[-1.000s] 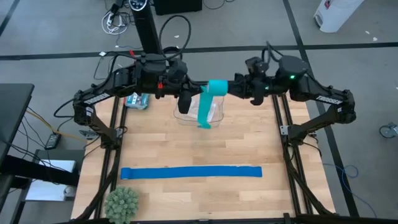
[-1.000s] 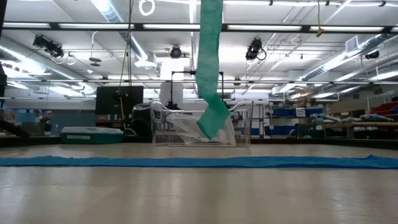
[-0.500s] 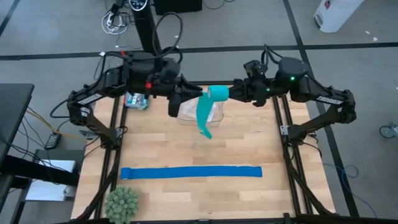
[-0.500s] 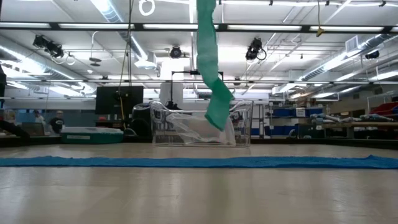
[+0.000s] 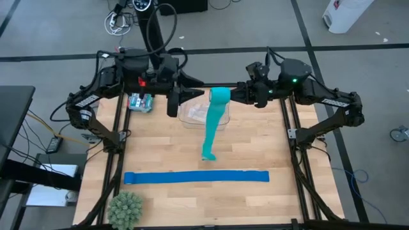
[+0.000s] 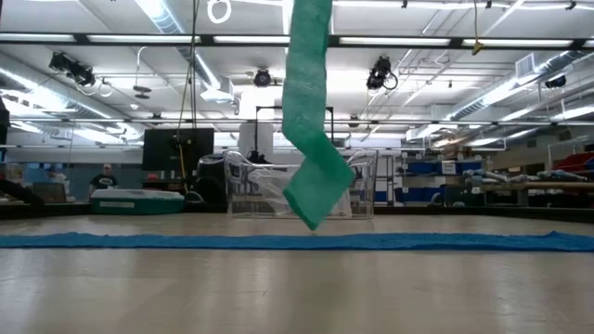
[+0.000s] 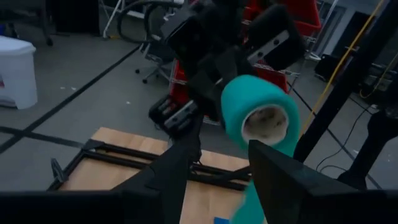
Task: Roll bandage
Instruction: Roll the green bandage
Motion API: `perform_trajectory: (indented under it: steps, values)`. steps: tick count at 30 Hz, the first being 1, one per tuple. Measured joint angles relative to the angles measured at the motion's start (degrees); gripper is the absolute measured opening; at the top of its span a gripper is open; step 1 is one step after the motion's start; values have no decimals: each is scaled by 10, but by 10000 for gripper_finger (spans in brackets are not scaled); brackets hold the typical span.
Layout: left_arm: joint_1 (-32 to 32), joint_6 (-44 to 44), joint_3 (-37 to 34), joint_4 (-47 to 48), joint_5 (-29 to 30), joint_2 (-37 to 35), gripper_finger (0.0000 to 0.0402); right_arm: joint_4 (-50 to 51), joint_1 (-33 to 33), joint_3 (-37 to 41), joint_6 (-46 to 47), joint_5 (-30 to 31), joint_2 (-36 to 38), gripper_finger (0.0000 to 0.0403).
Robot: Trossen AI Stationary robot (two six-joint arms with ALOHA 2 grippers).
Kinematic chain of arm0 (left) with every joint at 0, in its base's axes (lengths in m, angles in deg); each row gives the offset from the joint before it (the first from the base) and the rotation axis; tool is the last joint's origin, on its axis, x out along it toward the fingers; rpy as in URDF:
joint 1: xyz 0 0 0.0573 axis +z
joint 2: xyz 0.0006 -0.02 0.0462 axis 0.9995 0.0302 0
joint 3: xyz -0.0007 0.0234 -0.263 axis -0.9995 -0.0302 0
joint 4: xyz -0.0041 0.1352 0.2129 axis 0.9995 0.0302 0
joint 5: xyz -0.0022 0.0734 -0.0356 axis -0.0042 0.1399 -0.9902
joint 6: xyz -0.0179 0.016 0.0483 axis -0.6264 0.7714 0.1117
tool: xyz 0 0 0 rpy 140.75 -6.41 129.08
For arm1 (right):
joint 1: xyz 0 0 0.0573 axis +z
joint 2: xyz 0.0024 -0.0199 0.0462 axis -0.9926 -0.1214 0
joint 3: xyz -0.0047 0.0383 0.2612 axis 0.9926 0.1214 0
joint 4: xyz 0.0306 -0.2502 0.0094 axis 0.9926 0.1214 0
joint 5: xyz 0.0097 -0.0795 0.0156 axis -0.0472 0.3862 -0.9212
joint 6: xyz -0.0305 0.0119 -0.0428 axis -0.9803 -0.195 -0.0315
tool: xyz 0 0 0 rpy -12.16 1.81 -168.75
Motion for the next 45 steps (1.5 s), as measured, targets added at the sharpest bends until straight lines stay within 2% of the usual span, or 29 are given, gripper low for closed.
perform_trajectory:
  steps: [16, 27, 30, 33, 34, 45]
  values:
    - [0, 7, 0, 5, -4, 2, 176, -21, -15, 1, -15, 9, -20, 0]
    - [0, -18, 0, -1, 19, 26, 174, -42, -15, 1, -16, -8, -41, 0]
    - [-1, -19, 0, -3, 16, 28, 137, -41, -15, 1, -16, -15, -42, 0]
    - [0, -20, 0, -3, 1, 28, 45, -42, -15, 1, -33, -15, -42, 2]
    - [0, -21, 0, -3, -3, 28, 27, -41, -15, 1, -38, -15, -41, 5]
    - [11, -70, 0, -6, -9, 14, 19, -33, -42, 0, -111, -32, 1, 68]
